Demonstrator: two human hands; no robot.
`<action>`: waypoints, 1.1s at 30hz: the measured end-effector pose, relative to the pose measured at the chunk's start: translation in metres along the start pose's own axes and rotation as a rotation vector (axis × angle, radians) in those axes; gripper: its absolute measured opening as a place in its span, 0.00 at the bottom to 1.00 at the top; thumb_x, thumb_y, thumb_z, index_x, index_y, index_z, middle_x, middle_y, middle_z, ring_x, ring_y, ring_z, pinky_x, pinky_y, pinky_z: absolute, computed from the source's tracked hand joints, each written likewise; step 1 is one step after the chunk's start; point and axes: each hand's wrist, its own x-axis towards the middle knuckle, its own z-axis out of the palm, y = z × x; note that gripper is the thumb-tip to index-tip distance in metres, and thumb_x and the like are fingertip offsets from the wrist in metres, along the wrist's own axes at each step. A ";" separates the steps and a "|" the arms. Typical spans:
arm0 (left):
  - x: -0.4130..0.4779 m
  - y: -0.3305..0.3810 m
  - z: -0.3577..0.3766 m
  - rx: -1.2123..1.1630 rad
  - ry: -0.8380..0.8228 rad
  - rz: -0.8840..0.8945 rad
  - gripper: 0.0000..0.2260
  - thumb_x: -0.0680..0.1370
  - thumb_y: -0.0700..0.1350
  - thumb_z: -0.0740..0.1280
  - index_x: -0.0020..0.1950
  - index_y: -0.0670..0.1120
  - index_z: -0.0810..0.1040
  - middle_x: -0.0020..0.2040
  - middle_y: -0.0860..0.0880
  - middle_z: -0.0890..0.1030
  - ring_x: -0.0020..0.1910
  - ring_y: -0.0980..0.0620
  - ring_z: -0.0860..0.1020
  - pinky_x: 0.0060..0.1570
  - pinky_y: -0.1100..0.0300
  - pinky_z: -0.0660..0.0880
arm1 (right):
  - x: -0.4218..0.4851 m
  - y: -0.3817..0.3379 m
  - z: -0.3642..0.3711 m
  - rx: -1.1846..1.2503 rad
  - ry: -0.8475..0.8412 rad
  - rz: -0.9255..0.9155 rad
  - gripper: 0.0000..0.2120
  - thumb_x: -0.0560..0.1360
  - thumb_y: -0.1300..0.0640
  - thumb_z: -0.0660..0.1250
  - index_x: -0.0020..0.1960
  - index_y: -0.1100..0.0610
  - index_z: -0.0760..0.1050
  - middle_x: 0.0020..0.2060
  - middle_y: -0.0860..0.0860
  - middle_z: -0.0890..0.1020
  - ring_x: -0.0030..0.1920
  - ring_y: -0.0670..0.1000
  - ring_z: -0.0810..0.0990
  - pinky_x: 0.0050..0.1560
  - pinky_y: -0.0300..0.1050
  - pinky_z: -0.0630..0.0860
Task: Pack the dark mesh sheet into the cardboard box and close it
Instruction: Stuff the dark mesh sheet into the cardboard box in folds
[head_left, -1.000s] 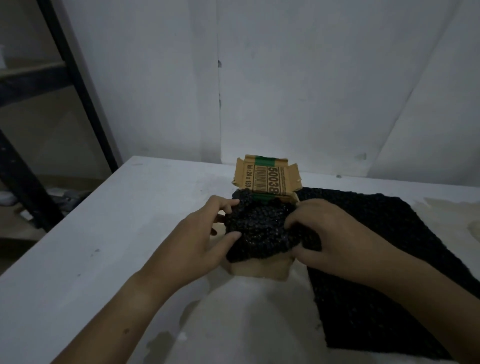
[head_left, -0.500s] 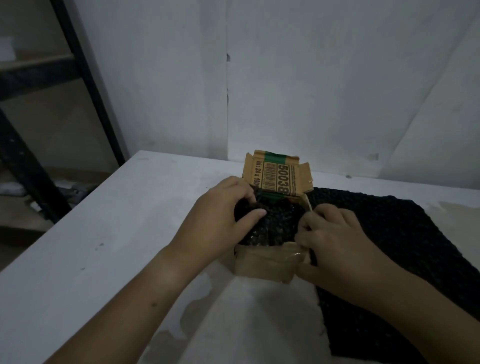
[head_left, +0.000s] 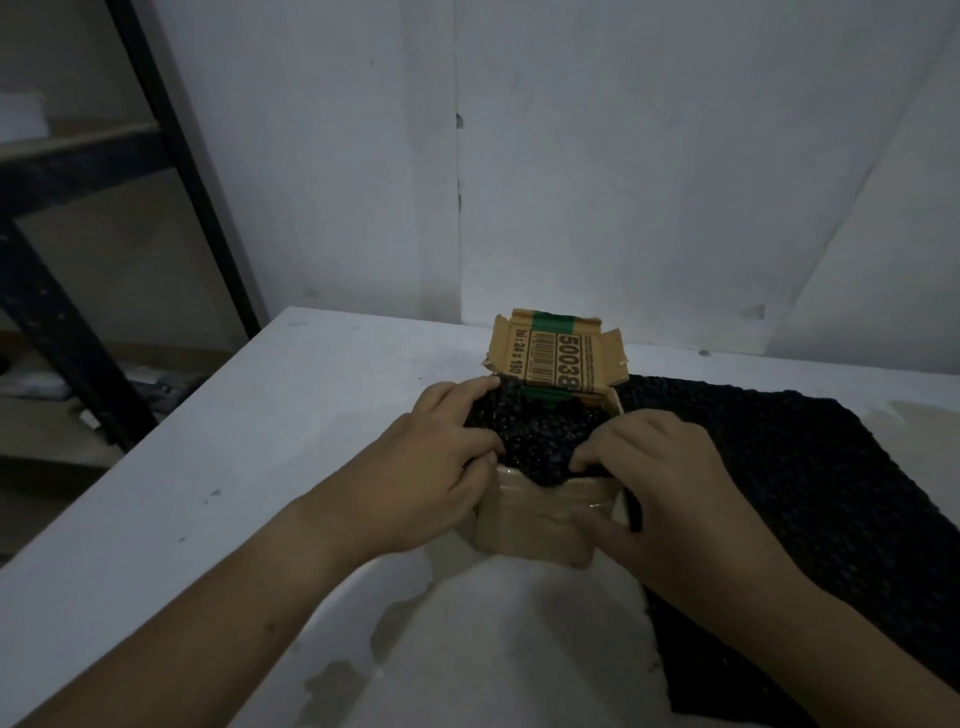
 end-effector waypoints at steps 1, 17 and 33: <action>0.004 0.000 -0.001 -0.061 -0.032 -0.042 0.12 0.82 0.46 0.60 0.51 0.49 0.84 0.78 0.52 0.61 0.74 0.53 0.58 0.70 0.55 0.63 | 0.001 -0.003 0.000 -0.003 0.001 -0.012 0.20 0.63 0.53 0.79 0.52 0.49 0.78 0.49 0.44 0.79 0.54 0.50 0.76 0.52 0.47 0.69; 0.016 0.010 0.006 -0.223 0.109 -0.194 0.18 0.73 0.54 0.61 0.60 0.53 0.76 0.67 0.58 0.68 0.67 0.57 0.66 0.61 0.65 0.67 | 0.015 -0.011 0.006 -0.098 -0.196 0.014 0.13 0.74 0.55 0.63 0.55 0.44 0.78 0.58 0.48 0.70 0.57 0.53 0.69 0.51 0.50 0.62; 0.065 0.019 -0.027 0.098 -0.418 -0.440 0.32 0.71 0.51 0.73 0.74 0.57 0.68 0.65 0.48 0.73 0.56 0.48 0.78 0.54 0.53 0.80 | 0.009 -0.001 -0.004 0.094 -0.187 0.086 0.22 0.72 0.54 0.70 0.64 0.45 0.68 0.57 0.43 0.72 0.54 0.46 0.73 0.53 0.45 0.73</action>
